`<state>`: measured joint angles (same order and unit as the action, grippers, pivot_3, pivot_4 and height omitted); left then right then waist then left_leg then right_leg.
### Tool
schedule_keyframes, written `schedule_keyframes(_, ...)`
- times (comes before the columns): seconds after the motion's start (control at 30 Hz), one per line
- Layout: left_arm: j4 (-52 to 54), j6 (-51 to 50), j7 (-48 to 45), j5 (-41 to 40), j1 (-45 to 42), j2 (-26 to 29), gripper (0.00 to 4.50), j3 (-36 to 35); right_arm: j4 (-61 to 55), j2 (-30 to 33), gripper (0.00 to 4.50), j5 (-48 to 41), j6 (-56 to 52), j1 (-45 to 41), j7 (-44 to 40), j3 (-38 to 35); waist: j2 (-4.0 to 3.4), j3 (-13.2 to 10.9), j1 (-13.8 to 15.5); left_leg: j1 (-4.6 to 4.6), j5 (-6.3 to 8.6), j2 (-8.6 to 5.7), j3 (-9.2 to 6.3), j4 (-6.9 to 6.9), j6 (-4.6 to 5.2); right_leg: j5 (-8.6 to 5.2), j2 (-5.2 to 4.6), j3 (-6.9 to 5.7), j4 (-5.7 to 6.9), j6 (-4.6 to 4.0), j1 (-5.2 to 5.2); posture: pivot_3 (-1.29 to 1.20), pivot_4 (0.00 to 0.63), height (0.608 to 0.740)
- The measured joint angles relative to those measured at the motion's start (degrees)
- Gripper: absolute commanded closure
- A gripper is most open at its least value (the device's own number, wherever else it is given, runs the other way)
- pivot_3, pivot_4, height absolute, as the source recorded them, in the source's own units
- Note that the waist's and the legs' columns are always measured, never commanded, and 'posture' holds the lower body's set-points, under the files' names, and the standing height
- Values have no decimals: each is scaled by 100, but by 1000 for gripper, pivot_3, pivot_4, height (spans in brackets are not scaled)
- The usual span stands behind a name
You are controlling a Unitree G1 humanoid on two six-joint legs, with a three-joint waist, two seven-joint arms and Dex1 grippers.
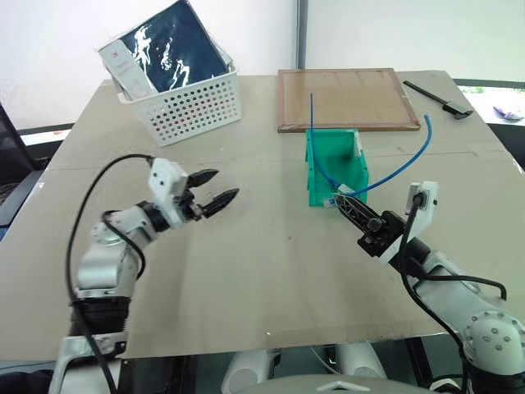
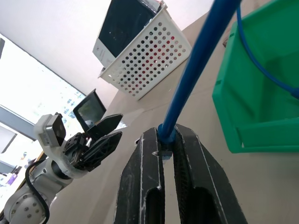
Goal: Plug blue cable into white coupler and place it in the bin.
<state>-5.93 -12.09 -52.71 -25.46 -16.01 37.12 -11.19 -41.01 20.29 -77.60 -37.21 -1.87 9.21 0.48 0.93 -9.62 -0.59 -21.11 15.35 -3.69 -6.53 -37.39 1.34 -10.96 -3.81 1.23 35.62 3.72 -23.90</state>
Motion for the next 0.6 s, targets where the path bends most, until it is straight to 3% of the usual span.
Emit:
schedule_keyframes(0.23, -1268, 422, -731, 425, -500, 333, 768, 259, 178, -68, 4500, 218, -2, -69, -226, 116, 1, -1, 7, -2, 0, -2, -1, 1, 0, 10, -1, -2, -1, -17, -1, 0, 150, 740)
schedule_keyframes(0.6, -2961, 1658, -1469, 1214, -1362, 228, 768, 957, 122, -137, 4500, 440, 4, 123, -257, 135, 2, 0, -19, -7, 0, -1, 5, 6, 0, 11, -6, 1, 0, -17, -13, 0, 150, 740)
